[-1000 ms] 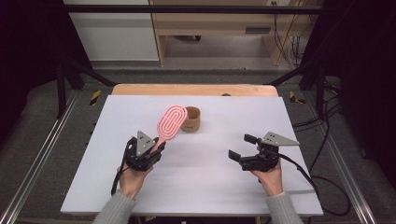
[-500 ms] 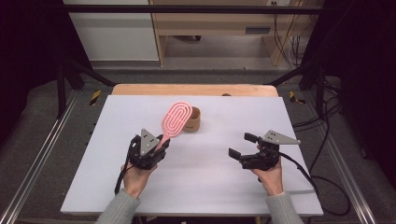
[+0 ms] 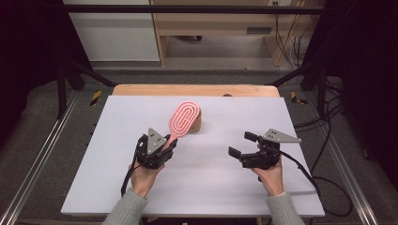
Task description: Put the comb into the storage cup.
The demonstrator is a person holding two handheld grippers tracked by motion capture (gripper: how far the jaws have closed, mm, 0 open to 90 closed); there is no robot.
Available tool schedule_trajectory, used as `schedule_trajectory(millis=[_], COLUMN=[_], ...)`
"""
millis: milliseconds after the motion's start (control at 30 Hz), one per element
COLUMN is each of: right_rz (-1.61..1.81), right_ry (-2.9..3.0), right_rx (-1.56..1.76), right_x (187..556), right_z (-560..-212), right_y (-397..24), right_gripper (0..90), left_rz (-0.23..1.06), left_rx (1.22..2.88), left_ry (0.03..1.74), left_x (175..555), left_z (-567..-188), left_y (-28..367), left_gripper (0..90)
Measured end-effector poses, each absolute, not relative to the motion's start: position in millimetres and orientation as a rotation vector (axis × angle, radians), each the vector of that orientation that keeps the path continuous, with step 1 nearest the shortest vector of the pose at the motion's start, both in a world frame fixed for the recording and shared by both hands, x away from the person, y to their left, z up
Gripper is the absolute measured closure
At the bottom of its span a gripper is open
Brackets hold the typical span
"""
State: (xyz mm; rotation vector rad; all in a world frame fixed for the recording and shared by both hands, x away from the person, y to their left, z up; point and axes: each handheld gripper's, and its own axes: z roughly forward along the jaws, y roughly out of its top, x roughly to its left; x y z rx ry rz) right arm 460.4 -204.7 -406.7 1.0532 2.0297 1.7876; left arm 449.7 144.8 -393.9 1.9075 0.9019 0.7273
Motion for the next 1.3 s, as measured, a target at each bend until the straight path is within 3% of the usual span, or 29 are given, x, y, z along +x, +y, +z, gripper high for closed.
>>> schedule_trajectory(millis=[1300], right_rz=[1.801], right_ry=[2.069], right_rx=[1.092], right_x=[470.5], right_z=[-401.1], right_y=[-169.4], right_gripper=[1.0], left_rz=[0.666], left_rx=[1.893], left_ry=[0.887], left_x=[444.3], left_z=[-421.2], left_y=[122.5], left_gripper=[69.4])
